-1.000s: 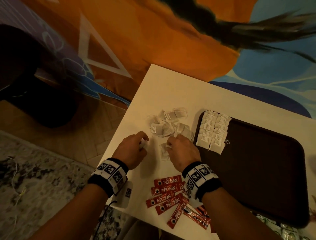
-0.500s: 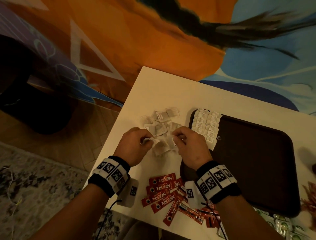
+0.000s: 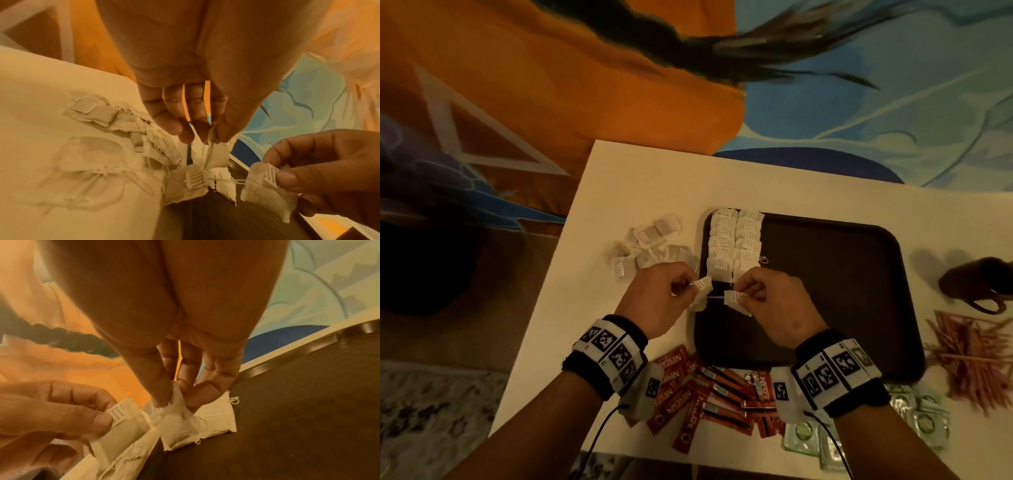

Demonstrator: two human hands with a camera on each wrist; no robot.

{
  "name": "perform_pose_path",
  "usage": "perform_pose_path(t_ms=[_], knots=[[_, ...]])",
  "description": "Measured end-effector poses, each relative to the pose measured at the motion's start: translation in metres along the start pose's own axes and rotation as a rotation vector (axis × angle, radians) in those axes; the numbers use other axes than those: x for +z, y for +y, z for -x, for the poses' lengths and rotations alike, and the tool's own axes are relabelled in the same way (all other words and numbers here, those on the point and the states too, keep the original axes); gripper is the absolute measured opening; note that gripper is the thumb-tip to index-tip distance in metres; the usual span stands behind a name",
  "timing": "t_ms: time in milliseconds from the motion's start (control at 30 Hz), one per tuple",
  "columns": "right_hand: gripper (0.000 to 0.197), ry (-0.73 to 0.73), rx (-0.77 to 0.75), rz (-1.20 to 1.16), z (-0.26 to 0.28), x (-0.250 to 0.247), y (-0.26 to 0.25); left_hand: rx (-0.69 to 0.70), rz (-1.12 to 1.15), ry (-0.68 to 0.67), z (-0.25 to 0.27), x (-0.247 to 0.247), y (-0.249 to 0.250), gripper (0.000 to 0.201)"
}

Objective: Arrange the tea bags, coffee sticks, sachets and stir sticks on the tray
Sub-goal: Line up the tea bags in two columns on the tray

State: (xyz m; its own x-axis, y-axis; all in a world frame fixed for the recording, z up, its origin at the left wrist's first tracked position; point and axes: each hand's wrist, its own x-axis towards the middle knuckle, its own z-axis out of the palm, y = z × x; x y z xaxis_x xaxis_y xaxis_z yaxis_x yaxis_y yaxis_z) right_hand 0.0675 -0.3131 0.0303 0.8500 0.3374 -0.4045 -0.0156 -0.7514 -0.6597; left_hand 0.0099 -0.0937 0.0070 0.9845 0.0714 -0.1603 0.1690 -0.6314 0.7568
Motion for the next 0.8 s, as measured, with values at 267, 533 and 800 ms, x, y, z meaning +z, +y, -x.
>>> perform_pose_path(t_ms=[267,533,800], knots=[[0.032,-0.017,-0.019,-0.002,0.008,-0.013,0.018,0.02,-0.037,-0.065,-0.009,0.01,0.005,0.005],[0.037,-0.188,0.033,0.062,0.013,-0.021,0.027,0.172,-0.251,-0.303,-0.018,0.023,0.005,0.004],[0.029,-0.178,0.067,0.037,0.005,-0.014,0.037,0.014,-0.393,-0.447,-0.01,0.01,-0.003,0.015]])
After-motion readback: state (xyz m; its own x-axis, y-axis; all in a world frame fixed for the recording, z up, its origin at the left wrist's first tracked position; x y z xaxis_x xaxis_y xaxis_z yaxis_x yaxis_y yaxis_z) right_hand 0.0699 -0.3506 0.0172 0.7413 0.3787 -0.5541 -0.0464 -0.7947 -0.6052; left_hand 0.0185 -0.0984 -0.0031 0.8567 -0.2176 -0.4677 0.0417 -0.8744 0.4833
